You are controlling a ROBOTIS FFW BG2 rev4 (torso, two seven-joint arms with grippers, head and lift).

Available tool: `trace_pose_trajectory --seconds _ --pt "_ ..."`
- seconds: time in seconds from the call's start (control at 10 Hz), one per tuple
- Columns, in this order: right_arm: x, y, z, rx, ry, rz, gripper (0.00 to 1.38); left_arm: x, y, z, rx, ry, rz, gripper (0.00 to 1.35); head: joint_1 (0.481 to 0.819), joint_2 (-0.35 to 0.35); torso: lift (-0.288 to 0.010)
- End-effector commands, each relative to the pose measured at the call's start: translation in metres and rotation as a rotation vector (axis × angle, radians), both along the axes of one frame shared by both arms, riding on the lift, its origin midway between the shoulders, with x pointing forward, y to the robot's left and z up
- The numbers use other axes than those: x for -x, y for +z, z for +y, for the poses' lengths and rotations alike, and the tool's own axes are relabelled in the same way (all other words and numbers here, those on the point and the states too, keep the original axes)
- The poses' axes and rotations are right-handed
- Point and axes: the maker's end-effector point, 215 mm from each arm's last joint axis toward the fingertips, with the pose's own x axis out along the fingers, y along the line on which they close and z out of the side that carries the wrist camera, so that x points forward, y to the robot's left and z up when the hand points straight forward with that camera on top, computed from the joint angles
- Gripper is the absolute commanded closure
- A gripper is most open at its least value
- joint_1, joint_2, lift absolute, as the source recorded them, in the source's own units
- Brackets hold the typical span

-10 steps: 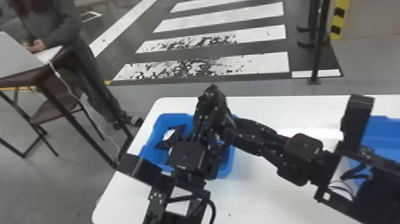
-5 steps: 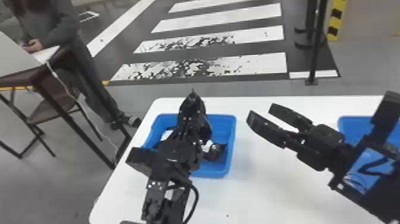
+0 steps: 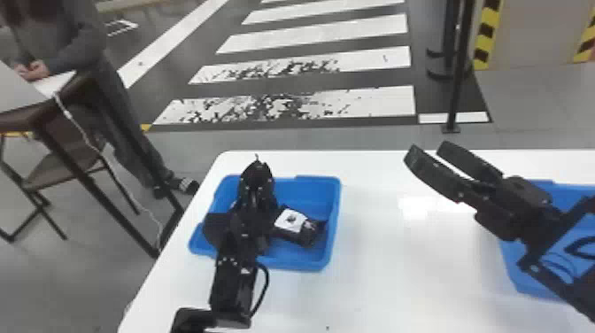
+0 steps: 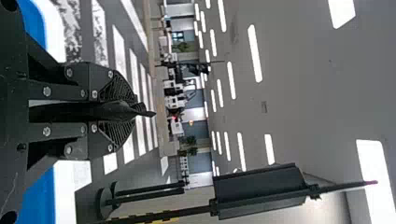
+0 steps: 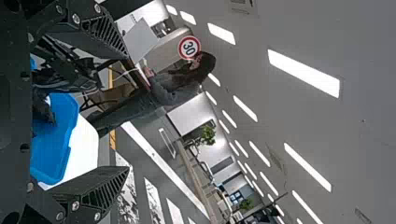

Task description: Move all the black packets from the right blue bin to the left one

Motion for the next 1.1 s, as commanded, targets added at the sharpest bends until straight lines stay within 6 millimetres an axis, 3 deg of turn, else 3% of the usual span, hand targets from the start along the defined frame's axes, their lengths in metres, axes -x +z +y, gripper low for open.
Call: trace_pose_trajectory --seconds 0.0,0.1,0.2,0.3,0.4,0.6,0.7,0.8,1.0 --pt "-0.005 0.003 -0.013 -0.008 -0.032 -0.007 0.2 0.009 -0.002 -0.006 0.07 -0.019 -0.03 0.1 0.679 0.303 -0.14" --pt "-0.01 0.004 -0.027 0.002 -0.062 -0.022 0.2 0.015 0.008 -0.026 0.122 -0.068 -0.074 0.02 0.687 0.293 -0.14" --pt "-0.018 0.008 -0.055 0.036 -0.136 -0.061 0.2 0.018 0.024 -0.043 0.168 -0.135 -0.128 0.15 0.687 0.271 -0.14" --pt "-0.023 0.013 -0.093 0.107 -0.238 -0.12 0.19 0.029 0.054 -0.062 0.162 -0.191 -0.185 0.16 0.684 0.232 -0.14" --pt "-0.021 0.018 -0.13 0.173 -0.336 -0.176 0.19 0.043 0.077 -0.08 0.154 -0.224 -0.183 0.06 0.672 0.178 -0.14" --pt "-0.007 -0.001 -0.205 0.297 -0.516 -0.208 0.2 0.061 0.085 -0.104 0.156 -0.259 -0.113 0.0 0.657 0.078 -0.14" --pt "0.009 -0.007 -0.235 0.375 -0.598 -0.246 0.2 0.07 0.086 -0.109 0.136 -0.252 -0.079 0.0 0.666 0.015 -0.14" --pt "0.026 -0.016 -0.251 0.404 -0.651 -0.233 0.2 0.075 0.079 -0.111 0.121 -0.25 -0.05 0.0 0.685 -0.045 -0.14" --pt "0.051 -0.036 -0.264 0.468 -0.69 -0.184 0.2 0.088 0.08 -0.1 0.124 -0.179 -0.048 0.0 0.695 -0.096 -0.14"
